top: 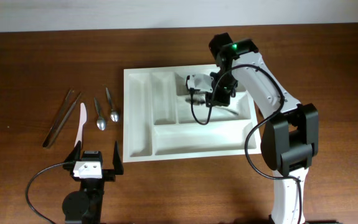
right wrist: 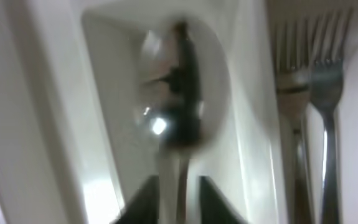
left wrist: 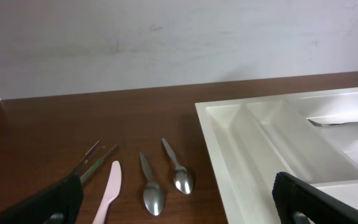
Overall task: Pack container
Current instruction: 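Carry the spoon into the middle compartment and release, then move the right gripper to the last large spoon and grasp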
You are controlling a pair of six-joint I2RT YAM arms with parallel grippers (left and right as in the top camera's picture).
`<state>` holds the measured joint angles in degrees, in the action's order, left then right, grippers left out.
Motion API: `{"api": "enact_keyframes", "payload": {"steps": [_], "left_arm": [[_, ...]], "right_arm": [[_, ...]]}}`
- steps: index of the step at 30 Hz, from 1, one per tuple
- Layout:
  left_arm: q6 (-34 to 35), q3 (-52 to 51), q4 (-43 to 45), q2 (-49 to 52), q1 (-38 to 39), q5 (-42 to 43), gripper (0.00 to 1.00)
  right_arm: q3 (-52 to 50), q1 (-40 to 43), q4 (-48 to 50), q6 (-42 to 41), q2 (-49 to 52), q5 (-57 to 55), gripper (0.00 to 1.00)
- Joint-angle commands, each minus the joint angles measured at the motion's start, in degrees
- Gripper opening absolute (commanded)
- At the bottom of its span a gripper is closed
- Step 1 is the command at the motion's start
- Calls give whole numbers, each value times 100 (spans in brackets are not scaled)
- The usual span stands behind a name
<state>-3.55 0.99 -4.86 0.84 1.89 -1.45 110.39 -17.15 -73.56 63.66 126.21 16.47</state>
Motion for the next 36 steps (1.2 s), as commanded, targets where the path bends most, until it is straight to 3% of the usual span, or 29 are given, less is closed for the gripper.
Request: {"api": "enact_keyframes", "payload": {"steps": [1, 6, 11, 23, 30, 36], "left_arm": [[31, -48, 17, -44, -31, 66, 99], [31, -46, 17, -44, -31, 66, 99], [31, -46, 17, -44, -31, 66, 99], [31, -46, 17, -44, -31, 66, 99], [31, -46, 17, -44, -31, 66, 99], [31, -46, 17, -44, -31, 66, 99]], "right_arm": [[-4, -9, 9, 33, -17, 92, 41], [422, 76, -162, -984, -105, 92, 39], [1377, 385, -1102, -1971, -588, 94, 38], [1508, 1768, -1797, -2669, -2964, 131, 39], [457, 2492, -2135, -2861, -3366, 92, 39], [-1694, 2865, -1119, -3154, -4057, 37, 39]]}}
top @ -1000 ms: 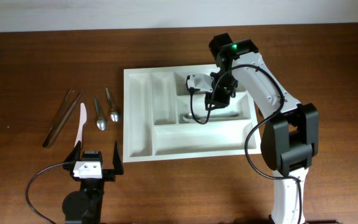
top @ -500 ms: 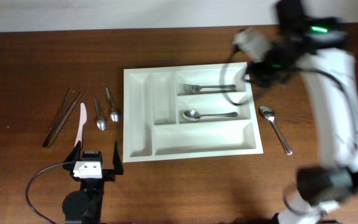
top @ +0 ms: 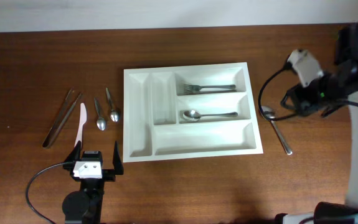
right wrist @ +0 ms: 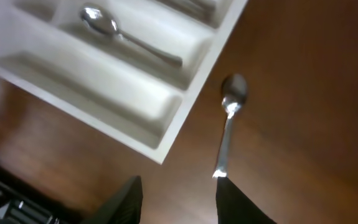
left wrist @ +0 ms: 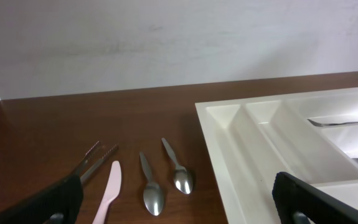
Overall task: Pack container
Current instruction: 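Move the right gripper to the last large spoon and grasp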
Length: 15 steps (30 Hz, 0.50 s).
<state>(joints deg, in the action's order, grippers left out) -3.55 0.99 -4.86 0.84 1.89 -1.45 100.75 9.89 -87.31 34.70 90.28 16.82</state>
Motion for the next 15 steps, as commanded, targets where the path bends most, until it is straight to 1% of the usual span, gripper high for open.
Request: {"api": "enact_keyframes", "payload": {"steps": [1, 3, 6, 7, 11, 12, 15], "left_arm": [[31, -46, 17, -44, -31, 66, 99], [31, -46, 17, -44, -31, 66, 99], [33, -46, 17, -44, -31, 66, 99], [31, -46, 17, -44, -31, 66, 99], [31, -46, 17, -44, -31, 66, 99], [31, -46, 17, -44, -31, 66, 99], [31, -46, 17, -44, -31, 66, 99]], "right_arm": [[-1123, 221, 542, -369, -610, -98, 39], [-1797, 295, 1086, -446, -844, -350, 40], [-2470, 310, 1757, -544, -968, -649, 42], [-2621, 310, 1945, -542, -949, -710, 45], [-3049, 313, 2649, -520, -734, -890, 64], [-3095, 313, 2774, -518, -645, -905, 67], [-3121, 328, 3008, -516, -326, -1003, 68]]}}
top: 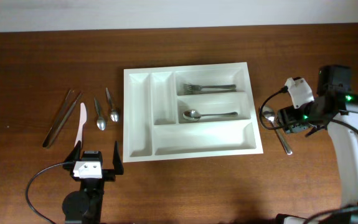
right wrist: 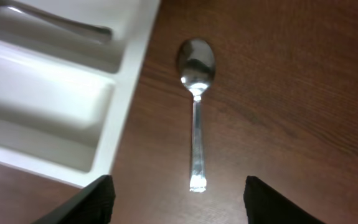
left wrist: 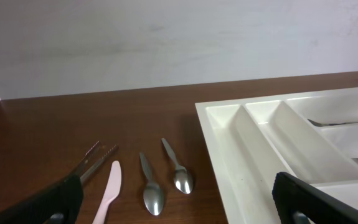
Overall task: Pack container
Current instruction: 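Move the right gripper to the last large spoon and grasp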
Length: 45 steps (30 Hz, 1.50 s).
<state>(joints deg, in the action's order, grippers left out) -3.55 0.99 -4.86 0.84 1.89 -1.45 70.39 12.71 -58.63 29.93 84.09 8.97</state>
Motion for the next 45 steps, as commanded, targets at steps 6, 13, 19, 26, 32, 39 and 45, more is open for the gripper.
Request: {"api": "enact_keyframes", "payload": {"steps": [6, 13, 19, 26, 32, 39, 45], "left_arm": [[31, -46, 17, -44, -31, 66, 99], [31, -46, 17, -44, -31, 66, 99], [31, -46, 17, -44, -31, 66, 99], [31, -48, 17, -44, -31, 66, 99], [33, -46, 17, -44, -31, 66, 99], [31, -46, 17, -44, -31, 66, 99], [31, -46, 17, -44, -31, 66, 99]], "right_arm": [[-85, 44, 431, 160, 1091, -212, 68], [-85, 44, 605, 177, 1943, -195, 67], [-85, 44, 846, 177, 2354, -195, 67], [-85, 46, 1069, 175, 2625, -219, 67], [-85, 46, 1202, 175, 2857, -219, 67], [-85, 50, 1220, 173, 3045, -212, 23], [-2, 48, 1235, 168, 3040, -181, 4]]}}
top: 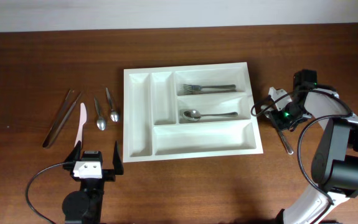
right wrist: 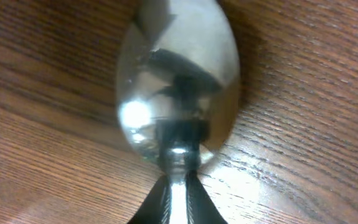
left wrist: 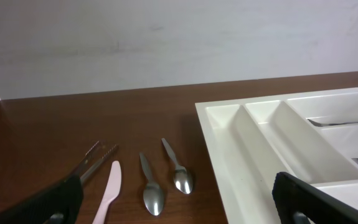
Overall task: Pack container
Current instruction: 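Move the right gripper to the last large spoon and grasp, then carry the spoon into the middle compartment and release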
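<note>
The white cutlery tray (top: 129, 74) lies mid-table, with a fork (top: 208, 88) in its top right compartment and a spoon (top: 208, 114) in the one below. Right of the tray a second spoon (top: 285, 143) lies on the wood. My right gripper (top: 282, 117) is down on it. In the right wrist view the spoon's bowl (right wrist: 179, 93) fills the frame, and the right gripper (right wrist: 175, 199) is shut on the neck just below it. My left gripper (top: 95, 163) rests open at the front left, holding nothing.
Left of the tray lie tongs (top: 60, 117), a pink knife (top: 80, 127) and two small spoons (top: 100, 116) (top: 111, 106). The left wrist view shows the same knife (left wrist: 109, 190), the spoons (left wrist: 150, 193) and the tray's left wall (left wrist: 228, 143).
My right gripper was open some way above the spoon beside the tray. Now it is down at the table, shut on that spoon's neck. The left arm has not moved.
My right gripper was inside the tray's middle right compartment with a spoon. Then that spoon lay in the compartment and the gripper was out to the right, over another spoon on the table. It was then lower and open over that spoon, and now grips it.
</note>
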You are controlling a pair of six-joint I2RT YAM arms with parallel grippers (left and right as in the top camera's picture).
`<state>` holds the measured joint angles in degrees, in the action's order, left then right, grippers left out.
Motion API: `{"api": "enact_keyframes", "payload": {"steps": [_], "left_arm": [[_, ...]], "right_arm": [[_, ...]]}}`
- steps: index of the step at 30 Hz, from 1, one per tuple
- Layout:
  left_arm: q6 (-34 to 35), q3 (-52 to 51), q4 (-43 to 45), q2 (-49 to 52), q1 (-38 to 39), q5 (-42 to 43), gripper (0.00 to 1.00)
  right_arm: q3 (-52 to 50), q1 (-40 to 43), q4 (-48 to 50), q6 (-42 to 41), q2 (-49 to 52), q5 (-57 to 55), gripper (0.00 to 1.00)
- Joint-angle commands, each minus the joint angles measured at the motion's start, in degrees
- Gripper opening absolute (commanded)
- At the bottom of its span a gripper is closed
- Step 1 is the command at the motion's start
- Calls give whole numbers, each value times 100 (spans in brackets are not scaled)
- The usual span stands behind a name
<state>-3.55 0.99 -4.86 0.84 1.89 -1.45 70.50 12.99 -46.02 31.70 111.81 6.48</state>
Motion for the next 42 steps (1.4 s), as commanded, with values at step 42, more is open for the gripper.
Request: {"api": "enact_keyframes", "payload": {"steps": [42], "left_arm": [[31, -46, 17, -44, -31, 66, 99]], "right_arm": [[3359, -2684, -3209, 4308, 424, 1104, 4]]}}
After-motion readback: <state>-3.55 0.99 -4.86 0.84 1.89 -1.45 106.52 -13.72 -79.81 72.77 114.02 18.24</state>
